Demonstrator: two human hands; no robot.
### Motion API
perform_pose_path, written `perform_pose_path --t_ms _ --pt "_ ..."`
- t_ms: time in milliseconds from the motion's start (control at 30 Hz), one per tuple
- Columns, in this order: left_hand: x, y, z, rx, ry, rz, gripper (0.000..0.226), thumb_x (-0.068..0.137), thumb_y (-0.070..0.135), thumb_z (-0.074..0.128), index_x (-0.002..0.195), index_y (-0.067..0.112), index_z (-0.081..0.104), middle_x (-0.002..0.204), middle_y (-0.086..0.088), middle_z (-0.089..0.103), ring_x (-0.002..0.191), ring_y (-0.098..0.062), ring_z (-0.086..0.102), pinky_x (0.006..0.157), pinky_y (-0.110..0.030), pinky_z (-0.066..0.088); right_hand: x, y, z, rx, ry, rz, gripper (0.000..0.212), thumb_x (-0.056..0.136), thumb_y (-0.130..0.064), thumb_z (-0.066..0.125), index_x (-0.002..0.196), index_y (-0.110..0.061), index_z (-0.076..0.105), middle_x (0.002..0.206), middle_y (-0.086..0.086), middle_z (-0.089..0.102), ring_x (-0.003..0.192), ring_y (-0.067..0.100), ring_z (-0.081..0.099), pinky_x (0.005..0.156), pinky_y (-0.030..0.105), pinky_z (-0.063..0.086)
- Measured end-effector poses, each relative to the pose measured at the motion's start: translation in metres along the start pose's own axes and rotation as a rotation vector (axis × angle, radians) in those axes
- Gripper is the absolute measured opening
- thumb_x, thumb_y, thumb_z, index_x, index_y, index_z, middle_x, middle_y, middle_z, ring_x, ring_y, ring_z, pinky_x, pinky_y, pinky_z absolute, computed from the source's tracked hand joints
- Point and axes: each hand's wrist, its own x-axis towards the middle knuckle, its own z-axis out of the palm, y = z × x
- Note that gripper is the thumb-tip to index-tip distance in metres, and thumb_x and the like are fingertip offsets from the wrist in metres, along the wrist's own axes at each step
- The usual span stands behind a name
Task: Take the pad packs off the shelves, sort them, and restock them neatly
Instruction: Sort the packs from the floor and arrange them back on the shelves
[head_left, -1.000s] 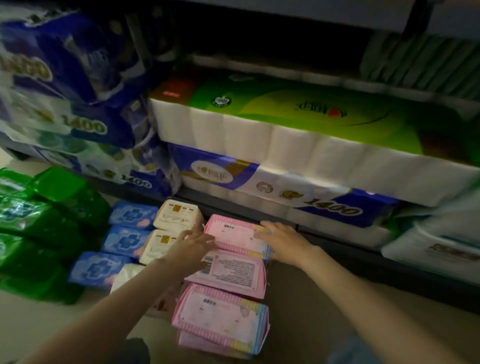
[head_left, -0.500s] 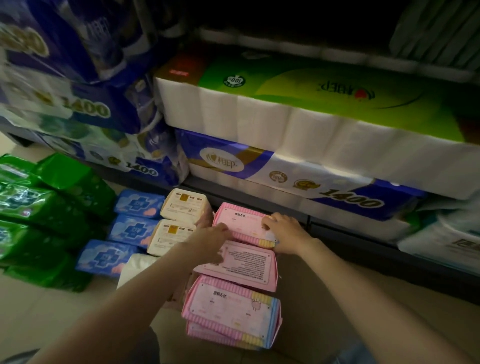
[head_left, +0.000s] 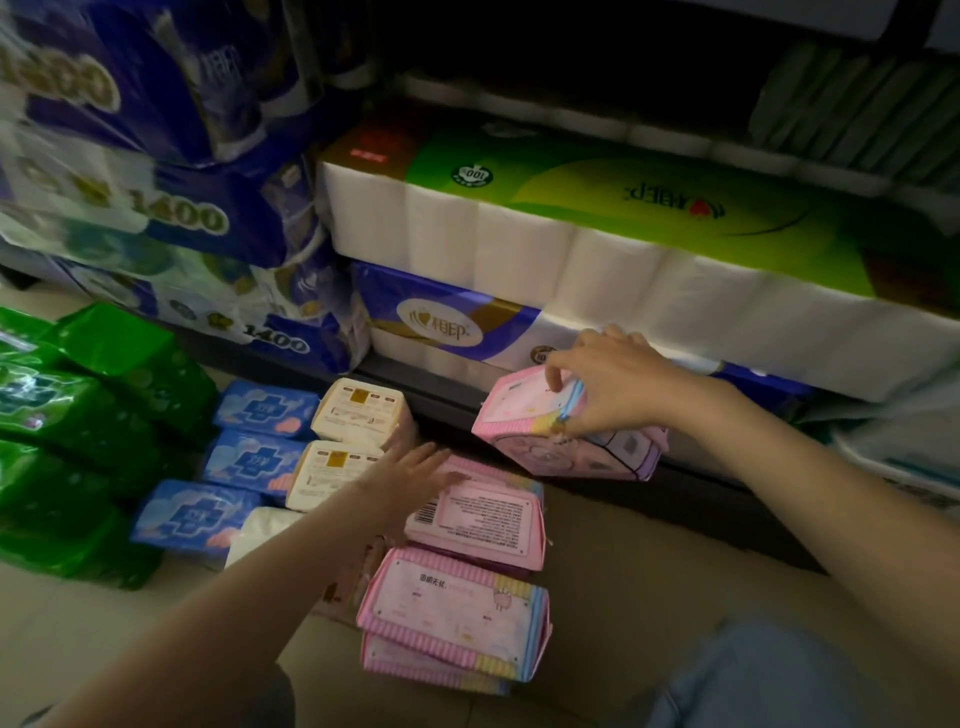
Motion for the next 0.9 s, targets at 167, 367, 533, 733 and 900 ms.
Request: perform_pose_path --t_ms 167,367,533,733,900 --pt "0.008 -0.004 -0.030 -0.278 -0.013 0.001 0.099 0.069 0.045 0.077 0.145 0.023 0.016 0.143 -0.004 0.037 0.130 -0.024 0.037 0.111 -0.041 0.022 -0.007 -0.001 -0.029 0.097 0.047 0.001 0.043 0.075 -0.048 0.069 0.109 -0.029 0.052 0.101 -0.002 0.044 0.093 0.016 0.037 0.071 0.029 0.029" --pt "-0.050 -0.058 -0.150 -0.622 -0.028 0.032 0.066 0.067 0.027 0.079 0.117 0.022 0.037 0.116 0.007 0.048 0.099 -0.014 0.049 0.080 -0.026 0.044 -0.054 -0.003 -0.115 0.089 0.234 -0.020 0.040 0.073 -0.049 0.070 0.105 -0.034 0.051 0.099 -0.008 0.048 0.093 0.013 0.039 0.068 0.030 0.034" --pt "-0.148 -0.109 -0.232 -0.821 0.160 0.034 0.061 0.045 0.037 0.069 0.101 0.033 0.046 0.108 0.005 0.055 0.100 -0.021 0.055 0.080 -0.037 0.052 -0.113 -0.004 -0.207 0.181 0.512 -0.027 0.040 0.057 -0.059 0.064 0.091 -0.041 0.055 0.084 -0.024 0.047 0.078 0.008 0.045 0.060 0.015 0.033" --pt "-0.250 -0.127 -0.293 -1.132 0.507 0.182 0.056 0.047 0.026 0.078 0.097 0.021 0.053 0.111 -0.008 0.063 0.103 -0.026 0.062 0.079 -0.037 0.052 -0.171 0.008 -0.298 0.438 0.995 -0.175 0.039 0.060 -0.053 0.073 0.088 -0.030 0.060 0.088 -0.007 0.065 0.071 0.006 0.061 0.053 0.027 0.052" --pt "-0.282 -0.138 -0.331 -1.168 0.737 0.160 0.047 0.043 0.026 0.078 0.086 0.030 0.058 0.115 -0.011 0.064 0.104 -0.032 0.063 0.082 -0.047 0.052 -0.128 0.030 -0.343 0.490 1.150 -0.103 0.030 0.074 -0.024 0.077 0.100 -0.024 0.061 0.098 0.000 0.060 0.084 0.012 0.059 0.070 0.027 0.050"
